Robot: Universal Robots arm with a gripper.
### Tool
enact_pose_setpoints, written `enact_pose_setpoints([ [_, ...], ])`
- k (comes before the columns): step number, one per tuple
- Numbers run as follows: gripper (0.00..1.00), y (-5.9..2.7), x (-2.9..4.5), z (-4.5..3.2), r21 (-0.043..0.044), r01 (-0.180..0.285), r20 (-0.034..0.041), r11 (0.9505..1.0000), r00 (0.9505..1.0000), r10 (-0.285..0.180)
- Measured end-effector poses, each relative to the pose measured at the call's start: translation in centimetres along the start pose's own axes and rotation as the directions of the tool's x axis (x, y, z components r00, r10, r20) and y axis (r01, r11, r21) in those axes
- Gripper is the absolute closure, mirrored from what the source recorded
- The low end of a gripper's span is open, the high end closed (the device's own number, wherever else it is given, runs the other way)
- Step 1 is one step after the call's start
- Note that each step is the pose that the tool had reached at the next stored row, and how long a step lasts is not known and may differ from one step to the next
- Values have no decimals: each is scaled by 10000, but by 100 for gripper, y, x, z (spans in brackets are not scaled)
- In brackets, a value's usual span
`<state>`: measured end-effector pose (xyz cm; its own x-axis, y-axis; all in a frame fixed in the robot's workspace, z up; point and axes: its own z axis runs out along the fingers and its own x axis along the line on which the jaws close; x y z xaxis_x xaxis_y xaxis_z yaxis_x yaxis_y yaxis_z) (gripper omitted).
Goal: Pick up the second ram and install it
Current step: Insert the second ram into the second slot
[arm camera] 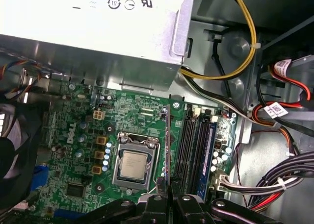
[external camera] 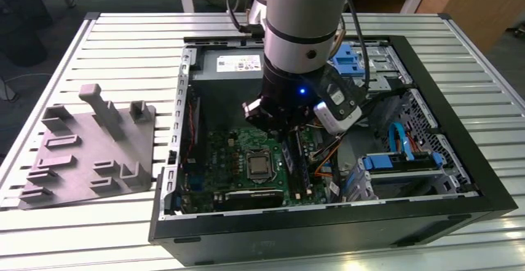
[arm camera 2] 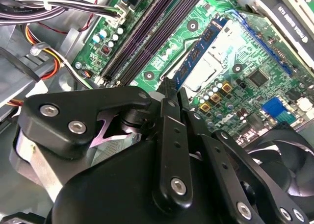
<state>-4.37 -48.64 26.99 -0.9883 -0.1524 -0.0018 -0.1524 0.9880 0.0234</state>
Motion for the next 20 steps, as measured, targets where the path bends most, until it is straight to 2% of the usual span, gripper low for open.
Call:
enact_pose_setpoints([
  [16, 86, 0, 0, 5, 0, -265, 6, 9996, 9996, 265],
  [18, 86, 0, 0, 9, -17, -400, 11, 9992, 9992, 400],
  [20, 86, 0, 1, 13, -101, -515, 24, 9986, 9987, 516],
])
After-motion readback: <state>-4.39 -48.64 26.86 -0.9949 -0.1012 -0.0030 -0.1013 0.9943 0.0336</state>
